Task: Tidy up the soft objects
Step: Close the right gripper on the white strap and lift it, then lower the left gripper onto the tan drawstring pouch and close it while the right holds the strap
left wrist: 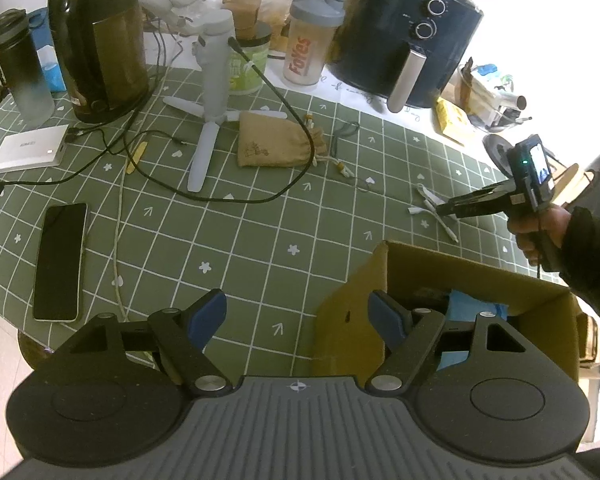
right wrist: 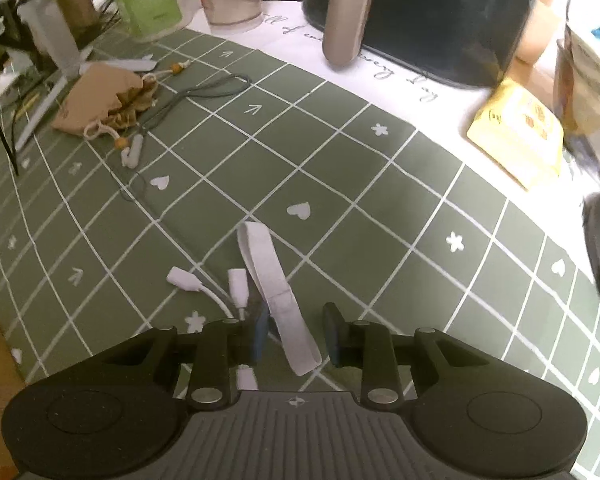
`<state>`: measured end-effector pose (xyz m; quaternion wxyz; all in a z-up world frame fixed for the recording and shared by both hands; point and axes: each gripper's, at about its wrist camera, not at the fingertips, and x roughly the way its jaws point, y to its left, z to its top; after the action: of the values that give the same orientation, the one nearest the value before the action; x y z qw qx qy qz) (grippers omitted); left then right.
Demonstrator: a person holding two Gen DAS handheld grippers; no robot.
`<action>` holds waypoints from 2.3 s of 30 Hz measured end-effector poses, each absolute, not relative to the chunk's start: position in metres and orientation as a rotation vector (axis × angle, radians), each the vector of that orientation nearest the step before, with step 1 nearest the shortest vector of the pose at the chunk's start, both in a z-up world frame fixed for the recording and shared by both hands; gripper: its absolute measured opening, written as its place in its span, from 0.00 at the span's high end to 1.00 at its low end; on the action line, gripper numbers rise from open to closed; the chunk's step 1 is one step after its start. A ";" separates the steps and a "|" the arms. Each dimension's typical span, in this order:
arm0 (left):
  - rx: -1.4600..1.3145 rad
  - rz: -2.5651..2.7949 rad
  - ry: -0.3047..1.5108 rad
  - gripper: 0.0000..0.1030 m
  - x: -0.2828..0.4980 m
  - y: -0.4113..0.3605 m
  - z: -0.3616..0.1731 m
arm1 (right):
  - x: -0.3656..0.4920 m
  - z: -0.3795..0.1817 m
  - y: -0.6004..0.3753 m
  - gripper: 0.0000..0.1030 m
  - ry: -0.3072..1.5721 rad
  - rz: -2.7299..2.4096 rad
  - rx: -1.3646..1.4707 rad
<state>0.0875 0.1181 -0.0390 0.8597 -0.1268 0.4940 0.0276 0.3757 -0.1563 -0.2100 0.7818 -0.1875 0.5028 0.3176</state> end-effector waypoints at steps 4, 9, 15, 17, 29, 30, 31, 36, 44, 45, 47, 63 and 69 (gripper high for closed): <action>-0.263 0.052 1.034 0.24 0.090 0.118 -0.037 | 0.378 -0.211 -0.150 0.68 1.079 0.721 -0.425; -0.249 0.035 1.027 0.24 0.095 0.118 -0.036 | 0.379 -0.210 -0.144 0.75 1.075 0.752 -0.453; -0.225 0.010 1.001 0.24 0.104 0.119 -0.030 | 0.371 -0.209 -0.139 0.88 1.065 0.749 -0.490; -0.210 -0.001 0.988 0.24 0.109 0.118 -0.027 | 0.371 -0.207 -0.142 0.91 1.071 0.744 -0.464; -0.107 -0.070 0.899 0.25 0.146 0.106 -0.017 | 0.350 -0.167 -0.175 0.95 0.999 0.687 -0.347; -0.100 -0.076 0.893 0.25 0.150 0.105 -0.017 | 0.348 -0.163 -0.178 0.95 0.989 0.684 -0.337; -0.091 -0.082 0.889 0.25 0.153 0.104 -0.017 | 0.345 -0.159 -0.182 0.95 0.979 0.681 -0.327; -0.047 -0.102 0.875 0.25 0.174 0.098 -0.019 | 0.331 -0.141 -0.198 0.95 0.951 0.668 -0.275; 0.148 -0.138 0.843 0.27 0.206 0.072 -0.033 | 0.309 -0.122 -0.221 0.95 0.917 0.619 -0.199; 0.179 -0.139 0.839 0.30 0.210 0.069 -0.037 | 0.306 -0.119 -0.224 0.95 0.911 0.614 -0.192; 0.236 -0.132 0.843 0.35 0.219 0.063 -0.045 | 0.299 -0.114 -0.230 0.95 0.898 0.600 -0.175; 0.542 -0.082 1.061 0.43 0.306 0.022 -0.133 | 0.245 -0.085 -0.290 0.95 0.846 0.438 -0.002; 0.588 -0.036 1.145 0.47 0.336 0.024 -0.164 | 0.228 -0.082 -0.304 0.95 0.842 0.383 0.003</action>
<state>0.3356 0.0239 -0.1640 0.8000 0.2739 0.5336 -0.0166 0.2281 -0.3036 -0.0818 0.8949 0.0015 0.4062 0.1847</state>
